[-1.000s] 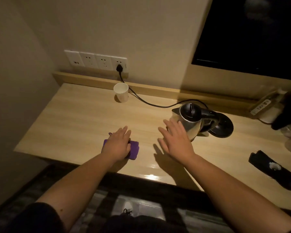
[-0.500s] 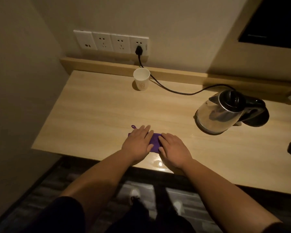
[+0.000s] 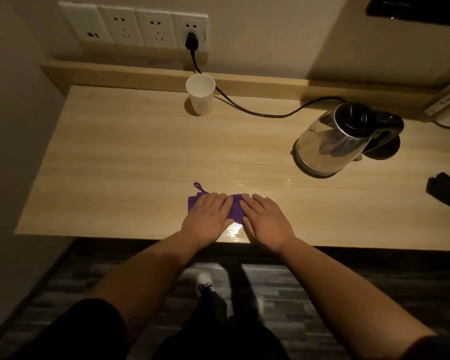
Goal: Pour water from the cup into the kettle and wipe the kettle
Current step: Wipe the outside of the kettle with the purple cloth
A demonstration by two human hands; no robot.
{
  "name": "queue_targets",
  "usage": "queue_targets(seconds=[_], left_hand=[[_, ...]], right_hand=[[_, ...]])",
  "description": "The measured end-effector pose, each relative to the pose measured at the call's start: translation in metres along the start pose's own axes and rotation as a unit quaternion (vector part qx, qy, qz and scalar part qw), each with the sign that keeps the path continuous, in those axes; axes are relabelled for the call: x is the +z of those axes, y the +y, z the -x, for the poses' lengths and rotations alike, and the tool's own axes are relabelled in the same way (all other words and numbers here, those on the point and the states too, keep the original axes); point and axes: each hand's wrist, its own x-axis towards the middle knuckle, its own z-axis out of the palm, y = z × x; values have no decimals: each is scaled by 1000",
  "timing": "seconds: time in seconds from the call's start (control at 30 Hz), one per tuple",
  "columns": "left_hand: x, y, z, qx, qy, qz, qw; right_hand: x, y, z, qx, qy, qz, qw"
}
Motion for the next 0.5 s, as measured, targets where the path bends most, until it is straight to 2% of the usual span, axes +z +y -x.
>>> queue_targets(seconds=[0.17, 0.23, 0.4, 0.5], left_hand=[[-15, 15, 15, 10, -32, -30, 999], [-23, 16, 16, -14, -32, -11, 999], [-48, 4, 4, -100, 20, 91, 991], [-76, 1, -18, -126, 70, 175, 974]], right_hand=[[-7, -8, 14, -38, 13, 3, 999], [-15, -6, 16, -28, 21, -11, 999], [-49, 16, 20, 77, 90, -38, 992], [-72, 31, 22, 168, 148, -69, 972]])
